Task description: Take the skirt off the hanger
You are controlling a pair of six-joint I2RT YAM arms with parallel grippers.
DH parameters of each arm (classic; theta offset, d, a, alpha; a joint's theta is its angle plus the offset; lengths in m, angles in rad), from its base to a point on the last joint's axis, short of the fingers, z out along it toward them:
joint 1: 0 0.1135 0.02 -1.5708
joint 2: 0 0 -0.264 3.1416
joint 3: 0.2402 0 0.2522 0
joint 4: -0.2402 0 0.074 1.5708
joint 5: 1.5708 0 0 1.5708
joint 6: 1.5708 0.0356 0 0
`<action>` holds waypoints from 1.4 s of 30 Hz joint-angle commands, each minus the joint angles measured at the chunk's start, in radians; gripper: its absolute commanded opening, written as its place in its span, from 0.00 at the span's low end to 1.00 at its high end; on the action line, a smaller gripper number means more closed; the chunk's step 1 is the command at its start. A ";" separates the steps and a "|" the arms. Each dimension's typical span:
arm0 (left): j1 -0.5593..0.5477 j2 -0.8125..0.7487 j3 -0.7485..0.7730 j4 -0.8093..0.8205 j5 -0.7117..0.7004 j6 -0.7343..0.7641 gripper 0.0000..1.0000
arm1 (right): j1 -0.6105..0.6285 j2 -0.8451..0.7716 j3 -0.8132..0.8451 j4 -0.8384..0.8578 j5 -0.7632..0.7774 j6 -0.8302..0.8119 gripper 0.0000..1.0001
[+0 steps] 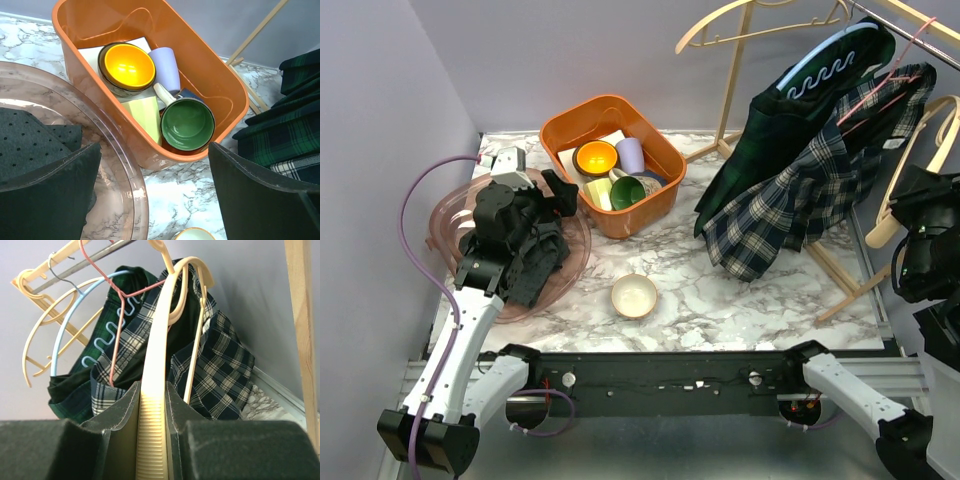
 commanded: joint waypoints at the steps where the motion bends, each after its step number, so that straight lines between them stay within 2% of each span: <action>1: -0.004 -0.010 -0.009 0.026 -0.012 0.008 0.99 | -0.002 -0.020 0.032 0.006 -0.035 0.025 0.01; 13: -0.004 -0.004 -0.015 0.033 -0.011 -0.001 0.99 | -0.001 0.008 0.102 -0.014 -0.026 0.000 0.01; 22: -0.004 0.016 -0.015 0.040 0.021 -0.012 0.99 | -0.002 0.030 0.073 -0.013 0.008 -0.001 0.01; 29: -0.004 0.016 -0.014 0.035 0.021 -0.006 0.99 | -0.002 0.031 -0.019 -0.031 0.069 0.034 0.01; 32: -0.004 0.015 -0.011 0.032 0.029 -0.004 0.99 | -0.002 0.040 -0.010 -0.086 0.104 0.057 0.01; 34: -0.004 0.010 -0.011 0.032 0.035 -0.004 0.99 | -0.002 0.041 0.001 -0.106 0.112 0.057 0.09; 35: -0.004 0.010 -0.009 0.032 0.038 -0.004 0.99 | -0.002 0.040 0.008 -0.106 0.107 0.042 0.17; 36: -0.004 0.006 -0.009 0.032 0.041 -0.004 0.99 | -0.002 0.035 0.015 -0.106 0.086 0.030 0.33; 39: -0.004 -0.002 -0.009 0.032 0.054 -0.001 0.99 | -0.002 0.031 0.061 -0.161 0.040 0.008 0.58; 41: -0.004 -0.007 -0.008 0.029 0.067 0.003 0.99 | -0.002 0.011 0.071 -0.191 -0.027 -0.045 0.68; 42: -0.004 -0.008 -0.004 0.026 0.070 0.003 0.99 | -0.002 0.006 0.099 -0.209 -0.098 -0.059 0.77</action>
